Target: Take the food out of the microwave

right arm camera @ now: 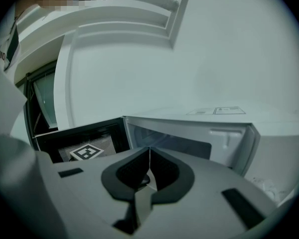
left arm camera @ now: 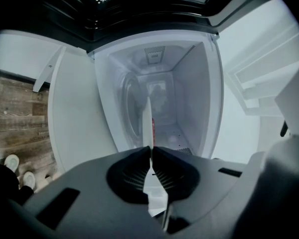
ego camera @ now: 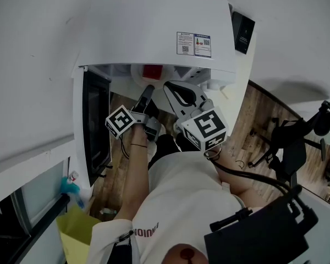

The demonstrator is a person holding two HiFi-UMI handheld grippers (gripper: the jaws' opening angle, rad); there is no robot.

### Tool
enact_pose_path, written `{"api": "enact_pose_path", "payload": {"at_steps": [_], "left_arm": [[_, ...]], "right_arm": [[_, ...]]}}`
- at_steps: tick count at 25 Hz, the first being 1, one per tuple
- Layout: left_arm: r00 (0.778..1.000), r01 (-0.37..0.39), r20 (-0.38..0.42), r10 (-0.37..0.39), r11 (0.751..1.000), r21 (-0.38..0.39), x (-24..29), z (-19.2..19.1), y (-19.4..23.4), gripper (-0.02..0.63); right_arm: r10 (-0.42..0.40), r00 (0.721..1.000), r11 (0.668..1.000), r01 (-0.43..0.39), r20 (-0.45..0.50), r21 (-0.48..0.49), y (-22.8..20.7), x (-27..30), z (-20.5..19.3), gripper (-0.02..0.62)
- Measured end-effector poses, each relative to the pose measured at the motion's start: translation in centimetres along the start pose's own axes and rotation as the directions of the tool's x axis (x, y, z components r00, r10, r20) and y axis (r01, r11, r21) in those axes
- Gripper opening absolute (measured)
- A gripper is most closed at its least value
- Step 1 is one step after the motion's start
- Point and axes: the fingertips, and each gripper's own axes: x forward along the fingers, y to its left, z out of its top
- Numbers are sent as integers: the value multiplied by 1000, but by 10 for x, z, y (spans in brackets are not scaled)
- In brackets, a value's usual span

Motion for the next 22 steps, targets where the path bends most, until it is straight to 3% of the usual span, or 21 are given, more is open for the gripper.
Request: {"api": "enact_pose_path", "payload": {"at_steps": [8,17,22], "left_arm": [[999,47,16,-46,999,-10,-6,-4,-9,26],[999,30,14,-30,999,23,-14,-8,-10,26],[995,95,27,-94,995,-10,-14,-11,-23,26]], "right_arm": [[19,1000,1000,-19,8,-6,3,-2,1,23],[29,999,999,-29,17,-17,4,-6,2,22],[32,999,999,-32,22,-23,3,-7,4,23]]}}
